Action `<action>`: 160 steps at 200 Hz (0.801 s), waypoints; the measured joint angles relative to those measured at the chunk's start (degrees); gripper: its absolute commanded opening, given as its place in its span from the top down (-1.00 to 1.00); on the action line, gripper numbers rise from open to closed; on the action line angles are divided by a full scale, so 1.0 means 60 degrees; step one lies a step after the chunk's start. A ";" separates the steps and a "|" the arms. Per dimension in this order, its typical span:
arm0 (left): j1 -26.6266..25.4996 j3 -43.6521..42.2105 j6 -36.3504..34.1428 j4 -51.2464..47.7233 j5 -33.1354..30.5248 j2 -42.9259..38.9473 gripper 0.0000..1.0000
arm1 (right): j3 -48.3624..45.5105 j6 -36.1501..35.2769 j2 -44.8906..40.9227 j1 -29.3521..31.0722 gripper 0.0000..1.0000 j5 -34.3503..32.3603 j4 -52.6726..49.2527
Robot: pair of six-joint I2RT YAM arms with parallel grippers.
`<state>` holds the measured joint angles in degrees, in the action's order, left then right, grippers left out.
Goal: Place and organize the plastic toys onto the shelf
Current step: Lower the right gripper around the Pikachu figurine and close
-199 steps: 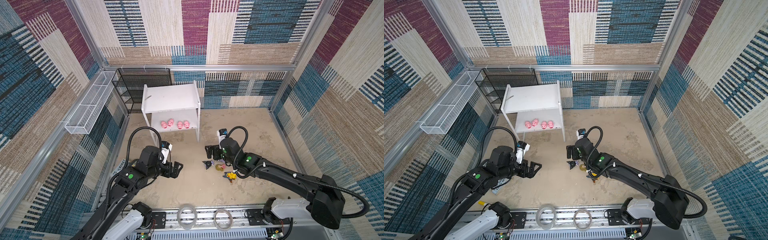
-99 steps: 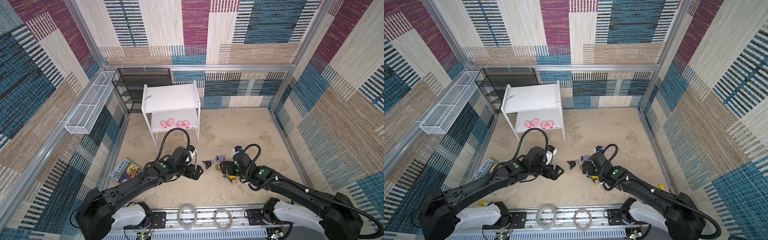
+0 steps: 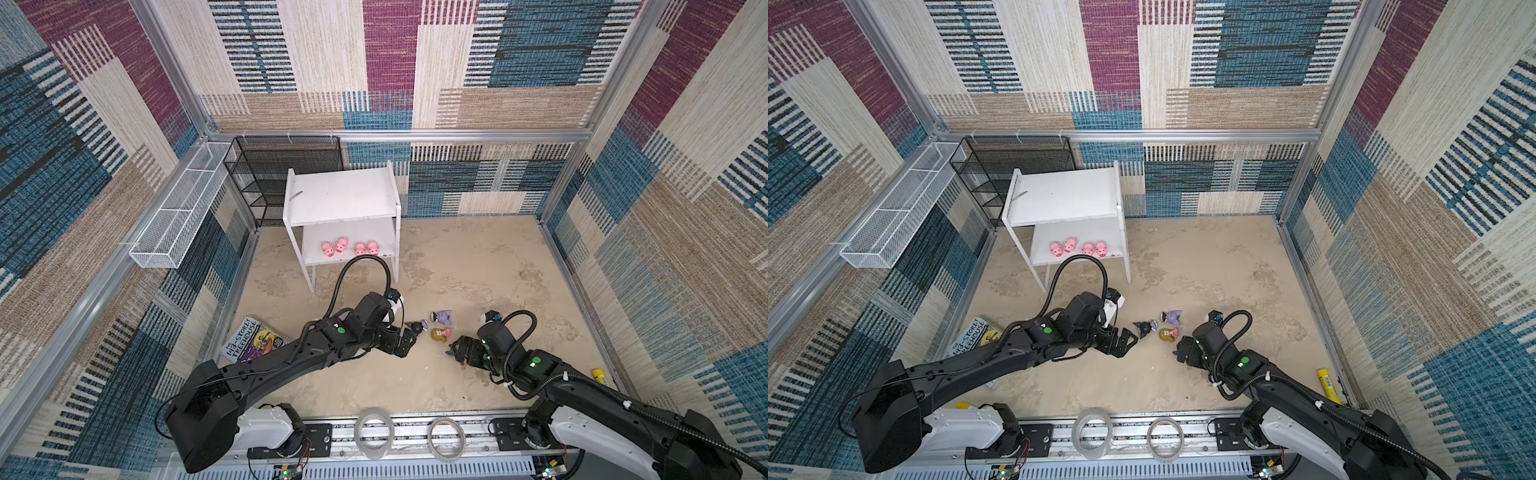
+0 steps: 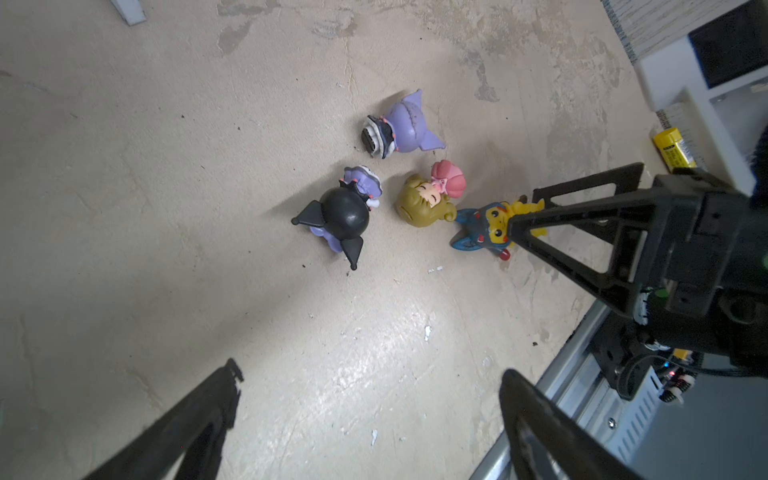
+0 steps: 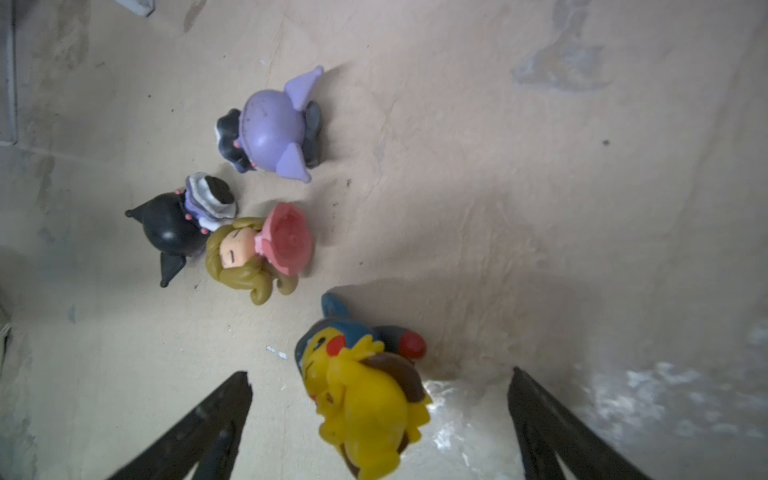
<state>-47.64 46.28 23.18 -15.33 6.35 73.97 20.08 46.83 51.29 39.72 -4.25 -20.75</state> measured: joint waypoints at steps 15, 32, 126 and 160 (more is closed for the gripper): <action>0.0000 -0.0044 -0.0011 0.0004 -0.0018 -0.0087 -0.98 | -0.0040 -0.0302 0.0346 0.0007 -0.88 0.0601 0.0637; 0.0000 -0.0142 -0.0073 0.0004 -0.0109 -0.0208 -0.98 | -0.0047 -0.0583 0.0648 0.0215 -0.86 0.1344 0.1304; 0.0000 -0.0328 -0.0117 -0.0029 -0.0568 -0.0528 -0.98 | 0.0339 -0.0838 0.0153 0.1606 -0.87 0.1268 0.0703; 0.0000 -0.0357 -0.0120 -0.0076 -0.0721 -0.0714 -0.98 | 0.0612 -0.1038 0.1111 0.1781 -0.83 0.1180 0.0885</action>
<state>-47.64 44.14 22.46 -15.79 2.02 69.69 23.75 40.60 57.95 50.41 2.83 -15.44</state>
